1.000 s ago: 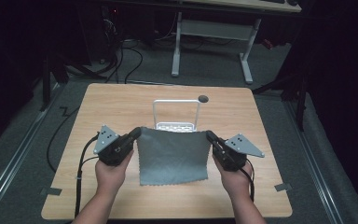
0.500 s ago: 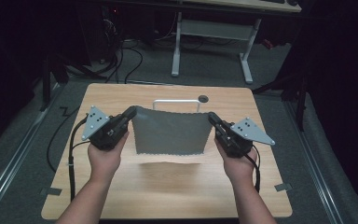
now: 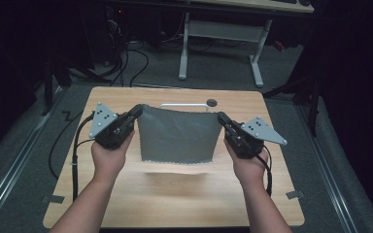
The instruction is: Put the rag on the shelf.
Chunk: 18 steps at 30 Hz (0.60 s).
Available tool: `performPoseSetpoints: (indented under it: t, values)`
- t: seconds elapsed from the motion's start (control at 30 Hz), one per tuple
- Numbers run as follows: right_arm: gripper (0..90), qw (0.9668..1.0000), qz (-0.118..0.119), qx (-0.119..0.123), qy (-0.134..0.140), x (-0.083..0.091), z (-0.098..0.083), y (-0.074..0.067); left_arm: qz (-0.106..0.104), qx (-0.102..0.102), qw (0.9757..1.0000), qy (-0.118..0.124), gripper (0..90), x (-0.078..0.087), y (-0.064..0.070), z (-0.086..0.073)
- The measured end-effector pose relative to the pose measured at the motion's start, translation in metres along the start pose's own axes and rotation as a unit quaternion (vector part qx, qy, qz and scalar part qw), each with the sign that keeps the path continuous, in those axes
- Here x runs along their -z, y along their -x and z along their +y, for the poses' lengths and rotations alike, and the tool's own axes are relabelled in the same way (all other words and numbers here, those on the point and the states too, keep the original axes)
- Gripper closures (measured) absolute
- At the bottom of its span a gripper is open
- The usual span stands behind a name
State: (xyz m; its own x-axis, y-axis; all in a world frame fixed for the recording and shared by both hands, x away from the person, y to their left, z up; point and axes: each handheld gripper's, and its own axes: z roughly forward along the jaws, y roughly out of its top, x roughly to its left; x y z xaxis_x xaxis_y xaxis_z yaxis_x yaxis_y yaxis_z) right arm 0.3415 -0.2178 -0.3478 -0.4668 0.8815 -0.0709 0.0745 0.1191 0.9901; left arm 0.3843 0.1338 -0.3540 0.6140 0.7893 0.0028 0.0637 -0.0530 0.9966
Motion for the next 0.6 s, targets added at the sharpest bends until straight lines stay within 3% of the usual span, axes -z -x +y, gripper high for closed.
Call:
performPoseSetpoints:
  t: [0.3, 0.6]
  values:
    - [89.7, 0.9996, -0.011, -0.022, -0.011, -0.031, -0.001, 0.023, 0.012, -0.023, 0.9994, -0.022, 90.0, -0.042, -0.017, 0.0]
    - [89.7, 0.9991, -0.026, -0.025, -0.021, -0.074, 0.006, 0.046, 0.025, -0.02, 0.9992, -0.026, 90.0, -0.081, -0.041, 0.006]
